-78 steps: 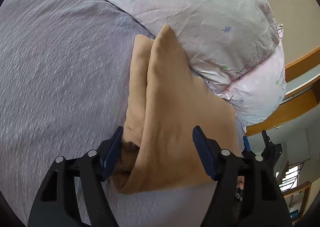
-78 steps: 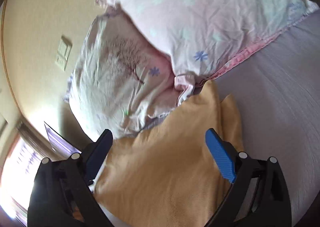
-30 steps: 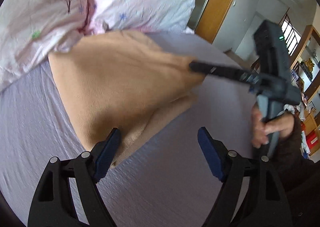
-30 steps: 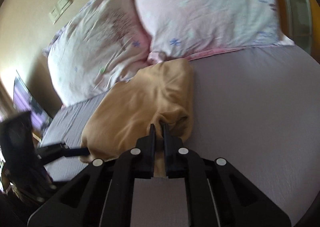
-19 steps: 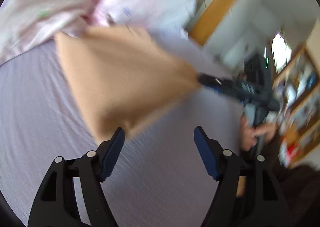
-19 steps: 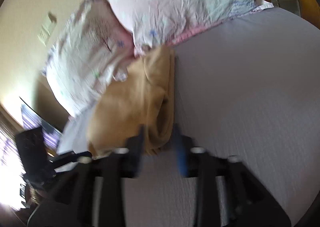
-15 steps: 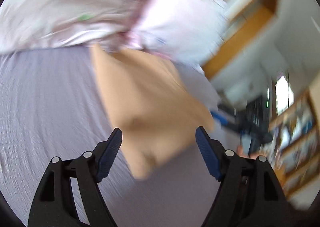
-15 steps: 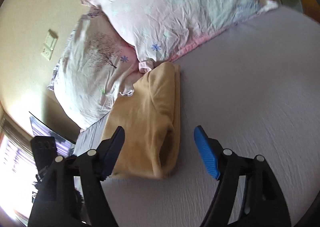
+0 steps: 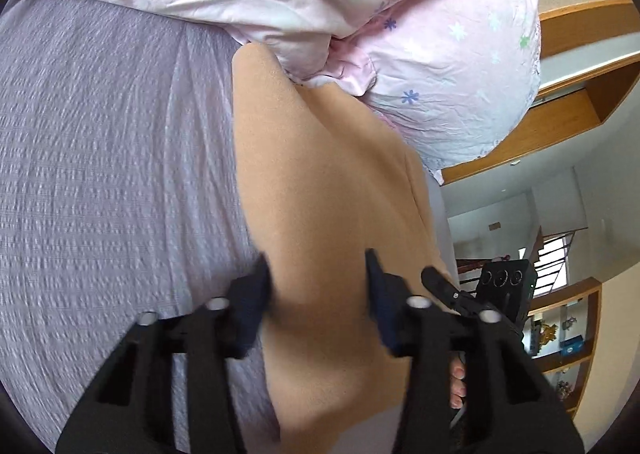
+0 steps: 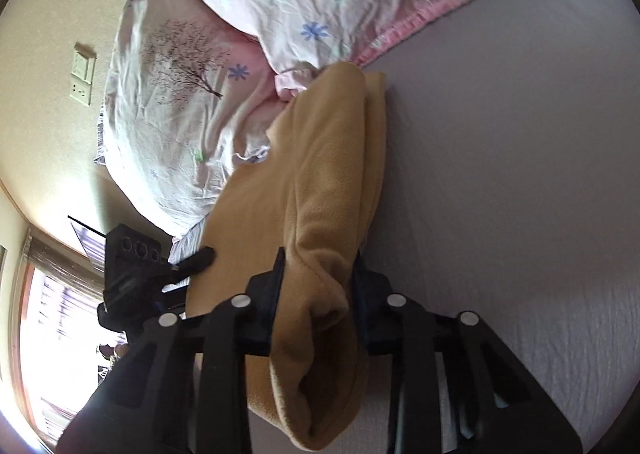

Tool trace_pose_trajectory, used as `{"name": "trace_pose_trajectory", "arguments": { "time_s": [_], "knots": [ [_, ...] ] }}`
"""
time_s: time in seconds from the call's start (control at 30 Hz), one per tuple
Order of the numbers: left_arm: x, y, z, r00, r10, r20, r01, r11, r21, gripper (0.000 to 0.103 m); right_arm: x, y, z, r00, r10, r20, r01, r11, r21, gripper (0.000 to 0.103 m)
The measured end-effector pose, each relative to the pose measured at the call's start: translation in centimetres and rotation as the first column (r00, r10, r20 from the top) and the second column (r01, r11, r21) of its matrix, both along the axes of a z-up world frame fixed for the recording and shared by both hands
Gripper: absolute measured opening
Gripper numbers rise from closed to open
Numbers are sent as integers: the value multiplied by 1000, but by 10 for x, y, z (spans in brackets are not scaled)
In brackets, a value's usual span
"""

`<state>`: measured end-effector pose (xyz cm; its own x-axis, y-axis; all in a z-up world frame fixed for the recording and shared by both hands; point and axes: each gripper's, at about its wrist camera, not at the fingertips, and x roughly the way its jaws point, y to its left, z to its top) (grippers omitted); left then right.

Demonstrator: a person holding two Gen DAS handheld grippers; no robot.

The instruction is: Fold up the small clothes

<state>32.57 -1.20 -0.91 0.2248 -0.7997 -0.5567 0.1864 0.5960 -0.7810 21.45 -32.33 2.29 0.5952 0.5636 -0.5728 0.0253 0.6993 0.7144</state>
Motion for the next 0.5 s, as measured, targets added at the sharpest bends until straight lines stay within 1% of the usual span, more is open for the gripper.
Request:
{"name": "trace_pose_trajectory", "arguments": {
  "time_s": [0.03,0.07,0.13,0.2,0.23,0.3,0.33,0.37,0.4,0.43,0.47,0.5],
  "knots": [
    [0,6,1,1000,2,-2,-2,1000,-23,32,0,3,3,1000,2,17,-2,1000,9,27],
    [-1,14,3,1000,-2,13,2,999,-38,31,0,9,9,999,13,36,-13,1000,17,27],
    [-7,33,13,997,24,69,-24,1000,-11,31,5,30,18,996,60,67,-61,998,18,26],
    [-15,59,22,991,61,115,-63,998,14,31,11,52,20,992,106,73,-105,994,-8,26],
    [-18,73,24,988,79,134,-87,995,53,32,16,65,19,989,128,68,-126,992,-28,27],
    [-21,90,25,983,107,151,-126,984,122,34,27,91,9,985,173,25,-170,982,-78,33],
    [-28,102,28,977,130,169,-156,977,148,34,30,98,5,986,168,-7,-167,979,-115,40],
    [-36,109,34,971,142,193,-171,974,146,34,28,98,8,990,143,-15,-144,978,-151,45],
    [-45,115,42,963,143,228,-176,975,134,34,24,93,15,994,107,-2,-106,979,-172,46],
    [-55,118,50,955,138,263,-175,977,123,35,16,85,25,997,64,37,-57,983,-174,54],
    [-69,117,60,947,124,298,-163,981,110,45,4,76,39,994,17,104,-2,989,-145,66],
    [-79,113,67,941,105,321,-142,985,95,53,-6,72,52,986,4,165,12,995,-95,69]
  ]
}}
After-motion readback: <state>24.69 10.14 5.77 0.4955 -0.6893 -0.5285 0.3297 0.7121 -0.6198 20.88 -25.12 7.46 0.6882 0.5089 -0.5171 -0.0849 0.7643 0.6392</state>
